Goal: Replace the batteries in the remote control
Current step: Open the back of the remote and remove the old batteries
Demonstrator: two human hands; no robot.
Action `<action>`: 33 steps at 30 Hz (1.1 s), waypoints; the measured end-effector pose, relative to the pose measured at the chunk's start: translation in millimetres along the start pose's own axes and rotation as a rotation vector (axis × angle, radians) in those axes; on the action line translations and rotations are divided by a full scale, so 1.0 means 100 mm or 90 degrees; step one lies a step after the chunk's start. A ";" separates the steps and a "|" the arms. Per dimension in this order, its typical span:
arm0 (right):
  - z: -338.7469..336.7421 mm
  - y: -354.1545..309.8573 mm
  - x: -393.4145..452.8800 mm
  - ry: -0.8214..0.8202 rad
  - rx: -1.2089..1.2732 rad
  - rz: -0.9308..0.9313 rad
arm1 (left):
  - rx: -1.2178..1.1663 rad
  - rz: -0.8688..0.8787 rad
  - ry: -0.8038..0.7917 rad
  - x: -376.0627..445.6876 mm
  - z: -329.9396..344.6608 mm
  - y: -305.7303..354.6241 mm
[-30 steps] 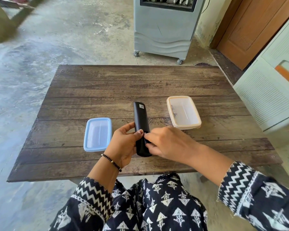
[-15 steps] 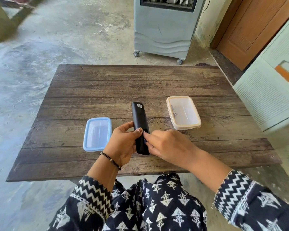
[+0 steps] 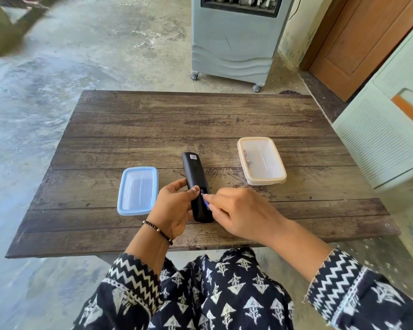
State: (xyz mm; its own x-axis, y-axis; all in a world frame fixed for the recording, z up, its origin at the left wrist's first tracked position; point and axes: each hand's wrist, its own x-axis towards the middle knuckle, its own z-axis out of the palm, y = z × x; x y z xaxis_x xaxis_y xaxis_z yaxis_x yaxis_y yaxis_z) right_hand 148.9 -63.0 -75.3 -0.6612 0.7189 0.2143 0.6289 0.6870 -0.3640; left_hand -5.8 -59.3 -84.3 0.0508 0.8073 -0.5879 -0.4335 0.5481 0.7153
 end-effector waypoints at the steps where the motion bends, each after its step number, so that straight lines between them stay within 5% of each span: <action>1: -0.01 -0.01 -0.01 -0.004 -0.001 0.005 | -0.004 0.001 0.000 0.00 0.00 0.00; 7: -0.03 -0.02 -0.01 0.009 0.046 0.096 | -0.012 0.015 0.000 -0.01 0.04 0.01; 13: -0.11 -0.02 -0.10 0.217 0.156 0.322 | 0.008 0.065 0.033 0.02 0.01 0.00; 16: 0.02 0.05 -0.28 0.239 0.089 0.408 | 0.006 0.072 0.032 0.02 -0.01 0.02; 33: 0.33 0.02 -0.43 0.166 -0.129 0.332 | 0.016 0.055 -0.005 0.02 -0.03 0.00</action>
State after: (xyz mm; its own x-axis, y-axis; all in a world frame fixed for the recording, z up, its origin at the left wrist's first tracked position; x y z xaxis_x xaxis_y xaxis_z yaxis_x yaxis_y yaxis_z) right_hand 165.6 -96.0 -115.3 -0.1403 0.9501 0.2784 0.9244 0.2265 -0.3069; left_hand -8.2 -58.2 -87.1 0.0216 0.8540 -0.5199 -0.4142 0.4809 0.7728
